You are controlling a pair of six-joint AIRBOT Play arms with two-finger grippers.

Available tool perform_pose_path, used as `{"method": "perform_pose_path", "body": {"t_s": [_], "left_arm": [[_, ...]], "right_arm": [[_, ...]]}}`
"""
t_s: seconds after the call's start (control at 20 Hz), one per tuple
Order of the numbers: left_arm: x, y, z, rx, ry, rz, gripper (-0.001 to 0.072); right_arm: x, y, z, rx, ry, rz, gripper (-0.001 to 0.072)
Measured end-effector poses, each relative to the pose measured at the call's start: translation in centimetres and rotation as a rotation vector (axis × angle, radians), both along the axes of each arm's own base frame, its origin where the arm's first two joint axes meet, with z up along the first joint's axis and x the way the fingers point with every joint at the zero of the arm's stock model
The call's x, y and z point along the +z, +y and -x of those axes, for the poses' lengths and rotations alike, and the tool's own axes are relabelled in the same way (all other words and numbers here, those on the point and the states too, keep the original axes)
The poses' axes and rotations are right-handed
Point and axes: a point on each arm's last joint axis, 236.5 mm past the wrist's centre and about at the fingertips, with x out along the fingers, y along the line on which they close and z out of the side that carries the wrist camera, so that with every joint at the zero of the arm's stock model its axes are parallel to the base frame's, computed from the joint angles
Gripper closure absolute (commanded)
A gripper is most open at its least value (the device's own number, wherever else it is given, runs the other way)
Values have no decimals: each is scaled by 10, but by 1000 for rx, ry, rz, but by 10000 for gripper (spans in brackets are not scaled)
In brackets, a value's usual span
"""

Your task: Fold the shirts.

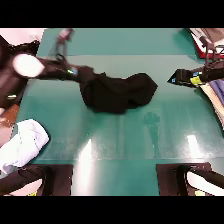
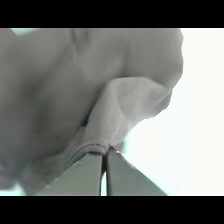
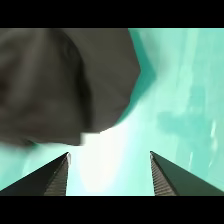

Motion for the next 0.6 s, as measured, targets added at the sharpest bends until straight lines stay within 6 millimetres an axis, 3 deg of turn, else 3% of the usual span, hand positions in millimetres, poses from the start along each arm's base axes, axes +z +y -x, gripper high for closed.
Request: {"method": "perform_pose_path", "body": {"t_s": [0.2,0.45,0.6], "left_arm": [[72,41,14,52,-165,-17,684],[122,63,24,83,-280,-43,684],[141,68,27,92,-322,-46,684]], "right_arm": [[-34,29,16,61,116,-121,151],[-84,67,39,93,211,-211,150],[-104,94,46,103,207,-235,150]]}}
